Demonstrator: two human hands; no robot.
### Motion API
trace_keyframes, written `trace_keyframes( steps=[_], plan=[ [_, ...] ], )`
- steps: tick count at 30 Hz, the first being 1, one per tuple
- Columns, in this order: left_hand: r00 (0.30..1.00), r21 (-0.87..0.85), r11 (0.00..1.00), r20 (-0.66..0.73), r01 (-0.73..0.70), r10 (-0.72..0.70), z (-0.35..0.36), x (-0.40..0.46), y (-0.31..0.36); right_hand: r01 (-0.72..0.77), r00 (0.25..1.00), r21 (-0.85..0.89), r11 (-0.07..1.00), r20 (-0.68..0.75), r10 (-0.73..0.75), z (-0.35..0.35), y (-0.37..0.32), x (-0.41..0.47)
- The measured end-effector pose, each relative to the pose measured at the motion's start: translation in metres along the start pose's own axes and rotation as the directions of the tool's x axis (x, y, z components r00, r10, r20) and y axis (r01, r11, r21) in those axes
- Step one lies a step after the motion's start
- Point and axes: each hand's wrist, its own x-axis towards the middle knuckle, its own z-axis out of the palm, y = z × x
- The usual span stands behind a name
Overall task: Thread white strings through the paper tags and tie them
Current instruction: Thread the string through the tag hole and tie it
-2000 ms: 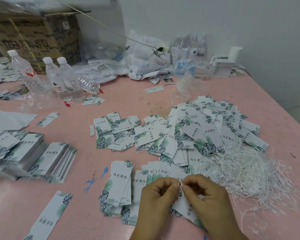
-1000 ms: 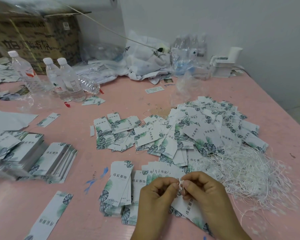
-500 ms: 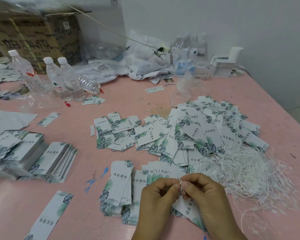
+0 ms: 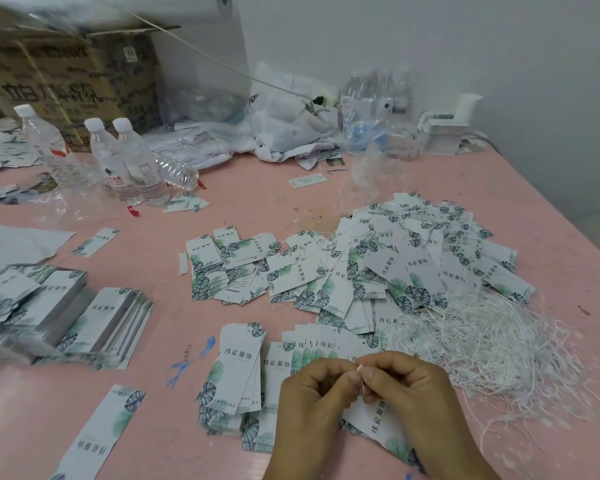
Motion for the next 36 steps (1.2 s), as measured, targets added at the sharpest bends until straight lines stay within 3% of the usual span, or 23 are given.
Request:
trace_keyframes(
  steps=[6,11,15,18,21,25,28,31,33,34,36],
  plan=[
    [0.999,-0.011,0.999,0.029,-0.035,0.035,-0.001,0.001,0.001,0.024,0.999,-0.017,1.0,0.042,-0.023,-0.003,-0.003,-0.001],
    [0.998,-0.04,0.997,0.0,-0.059,0.059,-0.006,0.006,-0.003,0.166,0.985,-0.212,0.963,0.084,-0.151,-0.001,-0.007,-0.003],
    [0.996,-0.244,0.969,0.067,-0.037,0.054,-0.009,0.009,-0.005,0.189,0.969,-0.423,0.886,0.227,-0.098,0.0,-0.002,-0.004],
    [0.991,-0.518,0.851,0.131,0.088,-0.023,-0.009,0.011,-0.001,0.136,0.962,-0.496,0.858,0.274,0.006,0.0,0.0,-0.003],
    [0.991,-0.635,0.761,0.103,0.135,-0.091,-0.012,0.013,0.005,0.036,0.958,-0.48,0.877,0.266,0.106,-0.003,-0.004,0.0],
    [0.987,-0.749,0.647,0.066,0.144,-0.144,-0.02,0.018,0.014,-0.07,0.911,-0.361,0.93,0.358,0.207,-0.014,-0.009,0.002],
    [0.978,-0.777,0.614,0.013,0.141,-0.208,-0.023,0.022,0.011,-0.208,0.871,-0.034,0.978,0.448,0.201,-0.026,-0.009,0.003],
    [0.979,-0.602,0.784,-0.014,0.153,-0.202,-0.016,0.015,0.002,-0.299,0.9,0.366,0.881,0.416,0.133,-0.028,-0.007,0.006],
    [0.992,-0.317,0.941,0.002,0.122,-0.128,-0.007,0.008,-0.005,-0.275,0.943,0.552,0.787,0.313,0.11,-0.021,-0.003,0.008],
    [0.997,-0.188,0.98,0.016,0.071,-0.069,-0.003,0.005,-0.007,-0.258,0.958,0.588,0.766,0.261,0.122,-0.016,0.0,0.009],
    [0.999,-0.099,0.995,0.037,0.0,0.004,0.004,0.002,-0.008,-0.247,0.967,0.581,0.775,0.2,0.157,-0.007,0.005,0.009]
  ],
)
